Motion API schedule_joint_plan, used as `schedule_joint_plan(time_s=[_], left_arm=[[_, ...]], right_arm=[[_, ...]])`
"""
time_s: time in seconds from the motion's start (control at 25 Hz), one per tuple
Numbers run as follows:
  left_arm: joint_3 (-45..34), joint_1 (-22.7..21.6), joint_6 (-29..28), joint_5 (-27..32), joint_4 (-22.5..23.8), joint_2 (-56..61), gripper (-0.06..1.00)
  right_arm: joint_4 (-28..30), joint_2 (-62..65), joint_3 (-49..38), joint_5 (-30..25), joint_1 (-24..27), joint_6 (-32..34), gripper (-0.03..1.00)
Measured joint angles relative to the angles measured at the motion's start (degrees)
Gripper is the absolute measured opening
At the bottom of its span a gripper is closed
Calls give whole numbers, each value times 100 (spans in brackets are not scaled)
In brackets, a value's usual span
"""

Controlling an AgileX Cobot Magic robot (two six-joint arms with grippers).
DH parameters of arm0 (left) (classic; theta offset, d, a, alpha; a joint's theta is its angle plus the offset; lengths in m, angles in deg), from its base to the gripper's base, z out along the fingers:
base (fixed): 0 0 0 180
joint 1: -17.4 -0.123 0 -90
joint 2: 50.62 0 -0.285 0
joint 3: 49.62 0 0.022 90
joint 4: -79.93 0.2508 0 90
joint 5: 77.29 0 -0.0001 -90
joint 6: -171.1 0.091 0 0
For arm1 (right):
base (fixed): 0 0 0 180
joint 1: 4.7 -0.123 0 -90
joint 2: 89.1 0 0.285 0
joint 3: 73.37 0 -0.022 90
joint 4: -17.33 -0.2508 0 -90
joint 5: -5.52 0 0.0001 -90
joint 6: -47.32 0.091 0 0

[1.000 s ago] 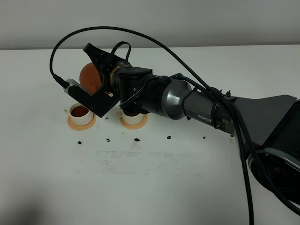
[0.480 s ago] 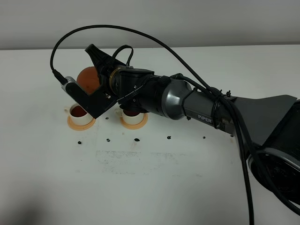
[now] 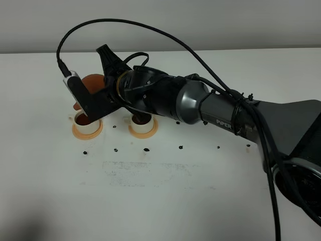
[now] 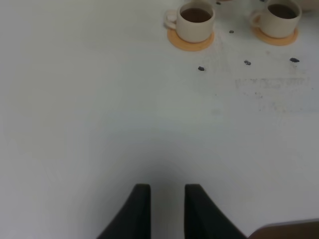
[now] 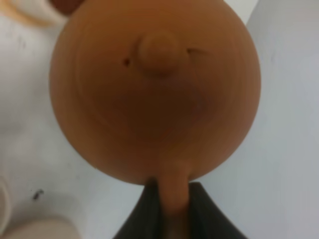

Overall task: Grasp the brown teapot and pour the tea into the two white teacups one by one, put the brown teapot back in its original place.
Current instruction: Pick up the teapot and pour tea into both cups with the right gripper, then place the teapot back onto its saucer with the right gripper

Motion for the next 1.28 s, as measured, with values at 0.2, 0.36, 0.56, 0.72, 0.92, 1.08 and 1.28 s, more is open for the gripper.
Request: schedule_joint_plan(time_s=[0.2,0.36,0.56,0.72,0.92,1.08,1.28], left_arm=[[0,0,0,0,0,0,16],[0,0,0,0,0,0,16],[0,0,0,0,0,0,16],[0,0,0,0,-5,0,16],[0,0,0,0,-5,0,16],[0,0,0,0,-5,0,16],[0,0,0,0,-15,0,16]], right_arm=[[-1453,96,542,-712,168,63,8],[-2431,171,725,-1433,189,256,8],[-3318,437,732,-1990,66,574,8],[-3687,608,573,-2101,-12,1242,8],[-4196,1052,-608,-1378,-46,1435,8],[-4551,1166,-1193,-917,-50,1504,8],[-4779,930,-1529,-614,-50,1575,8]])
